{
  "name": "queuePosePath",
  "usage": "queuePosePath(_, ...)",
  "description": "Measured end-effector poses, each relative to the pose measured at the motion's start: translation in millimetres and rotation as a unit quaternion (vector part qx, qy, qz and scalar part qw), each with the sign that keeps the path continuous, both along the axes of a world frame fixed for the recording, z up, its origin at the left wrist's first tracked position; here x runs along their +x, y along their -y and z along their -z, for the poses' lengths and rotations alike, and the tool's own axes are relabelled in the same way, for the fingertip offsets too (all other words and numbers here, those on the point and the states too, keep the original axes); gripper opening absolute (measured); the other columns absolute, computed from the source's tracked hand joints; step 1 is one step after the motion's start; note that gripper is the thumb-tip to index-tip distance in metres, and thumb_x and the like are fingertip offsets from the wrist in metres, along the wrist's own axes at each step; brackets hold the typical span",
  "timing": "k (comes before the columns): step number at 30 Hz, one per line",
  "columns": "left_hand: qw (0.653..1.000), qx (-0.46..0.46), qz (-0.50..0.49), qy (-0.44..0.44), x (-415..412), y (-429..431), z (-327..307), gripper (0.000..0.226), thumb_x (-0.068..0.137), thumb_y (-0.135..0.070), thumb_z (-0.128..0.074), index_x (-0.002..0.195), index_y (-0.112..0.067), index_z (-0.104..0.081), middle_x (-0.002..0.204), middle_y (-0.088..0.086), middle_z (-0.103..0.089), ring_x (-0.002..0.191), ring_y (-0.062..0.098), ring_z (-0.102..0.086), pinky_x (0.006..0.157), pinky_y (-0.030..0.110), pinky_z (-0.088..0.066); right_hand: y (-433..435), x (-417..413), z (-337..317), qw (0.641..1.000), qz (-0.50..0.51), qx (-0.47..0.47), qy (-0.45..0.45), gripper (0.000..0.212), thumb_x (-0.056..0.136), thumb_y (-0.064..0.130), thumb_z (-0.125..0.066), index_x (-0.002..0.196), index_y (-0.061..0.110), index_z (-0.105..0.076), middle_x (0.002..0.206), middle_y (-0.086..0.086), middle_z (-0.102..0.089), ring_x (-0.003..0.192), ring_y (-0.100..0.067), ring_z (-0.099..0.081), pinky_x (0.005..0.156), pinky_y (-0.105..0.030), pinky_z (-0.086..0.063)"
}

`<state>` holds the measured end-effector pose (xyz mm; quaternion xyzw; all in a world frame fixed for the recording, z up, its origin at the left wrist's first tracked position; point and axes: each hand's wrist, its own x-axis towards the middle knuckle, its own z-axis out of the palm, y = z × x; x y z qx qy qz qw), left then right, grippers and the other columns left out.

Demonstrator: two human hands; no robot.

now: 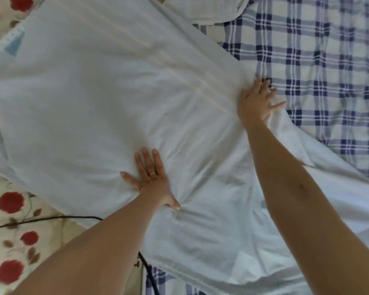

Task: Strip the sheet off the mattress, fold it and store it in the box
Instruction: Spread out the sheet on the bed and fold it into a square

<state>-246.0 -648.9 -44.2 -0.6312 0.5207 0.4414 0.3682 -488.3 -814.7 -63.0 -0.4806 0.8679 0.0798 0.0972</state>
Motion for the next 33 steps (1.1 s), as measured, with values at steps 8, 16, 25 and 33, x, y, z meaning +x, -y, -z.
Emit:
queuePosePath(8, 0.999, -0.038, -0.008, -0.021, 1, -5, 5, 0.170, 0.039, -0.064, -0.083, 0.103, -0.006, 0.063, 0.106, 0.018, 0.069, 0.119, 0.041, 0.051, 0.094, 0.078, 0.008, -283, 43, 14, 0.877, -0.477, -0.026, 0.049, 0.061, 0.093, 0.052, -0.033, 0.150, 0.038, -0.017, 0.159, 0.008, -0.015, 0.146, -0.030, -0.014, 0.104, -0.071, -0.019)
queuePosePath(16, 0.995, -0.099, -0.004, -0.001, -1, -14, -6, 0.173, 0.033, -0.062, -0.086, 0.116, -0.010, 0.056, 0.130, 0.015, 0.058, 0.128, 0.036, 0.044, 0.096, 0.075, 0.006, -362, -79, -19, 0.952, 0.296, 0.072, -0.004, 0.072, 0.094, 0.057, -0.022, 0.153, 0.019, -0.004, 0.161, -0.006, -0.001, 0.146, -0.035, -0.001, 0.108, -0.071, 0.002)
queuePosePath(25, 0.870, -0.285, 0.305, -0.261, -26, -160, 1, 0.088, 0.085, -0.025, -0.058, 0.151, -0.017, 0.000, 0.159, 0.009, 0.006, 0.146, 0.021, 0.004, 0.107, 0.067, -0.007, -470, 18, 5, 0.998, -0.025, 0.032, 0.047, 0.063, 0.095, 0.063, -0.014, 0.151, 0.037, -0.004, 0.160, 0.003, -0.011, 0.145, -0.032, -0.010, 0.107, -0.072, -0.002)
queuePosePath(33, 0.826, -0.144, 0.491, -0.238, -57, -221, -17, 0.087, 0.090, -0.023, -0.058, 0.150, -0.035, 0.004, 0.152, -0.002, 0.031, 0.143, 0.022, 0.023, 0.104, 0.070, -0.001, -530, -52, -43, 0.837, 0.460, -0.223, 0.196, 0.053, 0.087, 0.004, -0.056, 0.136, 0.002, -0.036, 0.133, -0.014, -0.038, 0.100, -0.022, -0.047, 0.079, -0.021, -0.041)
